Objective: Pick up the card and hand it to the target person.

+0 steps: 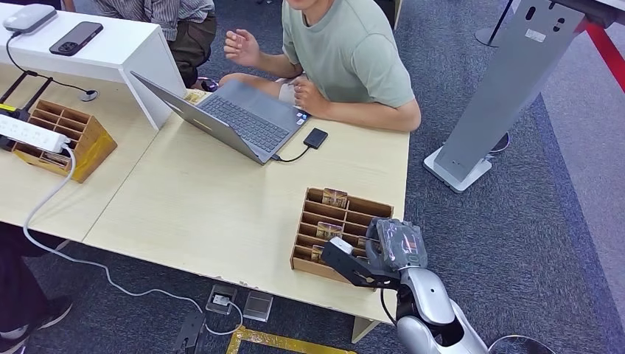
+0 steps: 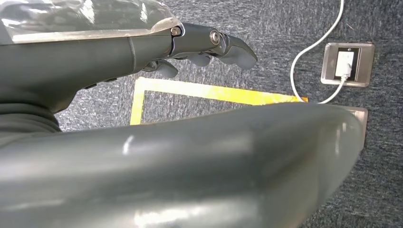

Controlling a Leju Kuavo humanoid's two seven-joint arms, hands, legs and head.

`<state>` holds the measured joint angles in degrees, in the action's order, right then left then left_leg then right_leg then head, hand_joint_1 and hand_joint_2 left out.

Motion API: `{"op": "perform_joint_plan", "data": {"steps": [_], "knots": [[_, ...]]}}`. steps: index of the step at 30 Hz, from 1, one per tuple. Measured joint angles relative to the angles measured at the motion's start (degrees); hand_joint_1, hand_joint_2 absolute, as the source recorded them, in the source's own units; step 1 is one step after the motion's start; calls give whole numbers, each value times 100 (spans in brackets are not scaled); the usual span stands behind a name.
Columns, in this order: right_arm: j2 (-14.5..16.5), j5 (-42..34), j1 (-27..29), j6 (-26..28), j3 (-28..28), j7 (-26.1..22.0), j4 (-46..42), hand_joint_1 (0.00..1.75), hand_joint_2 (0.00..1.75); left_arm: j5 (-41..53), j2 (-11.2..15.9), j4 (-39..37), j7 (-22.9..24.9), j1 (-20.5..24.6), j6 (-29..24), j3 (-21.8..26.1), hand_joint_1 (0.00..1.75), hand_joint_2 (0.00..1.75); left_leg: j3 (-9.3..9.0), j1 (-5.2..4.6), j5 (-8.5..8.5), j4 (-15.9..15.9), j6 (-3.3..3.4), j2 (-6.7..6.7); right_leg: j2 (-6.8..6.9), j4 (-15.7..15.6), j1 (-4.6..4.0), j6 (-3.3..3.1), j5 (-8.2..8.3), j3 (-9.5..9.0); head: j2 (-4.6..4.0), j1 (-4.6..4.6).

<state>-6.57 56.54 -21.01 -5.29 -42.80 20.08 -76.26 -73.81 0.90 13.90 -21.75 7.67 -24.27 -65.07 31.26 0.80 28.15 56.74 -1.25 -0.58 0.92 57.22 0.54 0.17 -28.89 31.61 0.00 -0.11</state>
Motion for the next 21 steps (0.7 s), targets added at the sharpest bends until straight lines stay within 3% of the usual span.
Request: {"op": "perform_joint_plan", "data": {"steps": [21], "knots": [[-174, -89, -152, 13, 370, -125, -987, 153, 175, -7, -13, 0, -15, -2, -49, 0, 0, 0, 0, 0, 0, 1, 0, 0, 0, 0, 0, 1, 2, 0, 0, 0]]}}
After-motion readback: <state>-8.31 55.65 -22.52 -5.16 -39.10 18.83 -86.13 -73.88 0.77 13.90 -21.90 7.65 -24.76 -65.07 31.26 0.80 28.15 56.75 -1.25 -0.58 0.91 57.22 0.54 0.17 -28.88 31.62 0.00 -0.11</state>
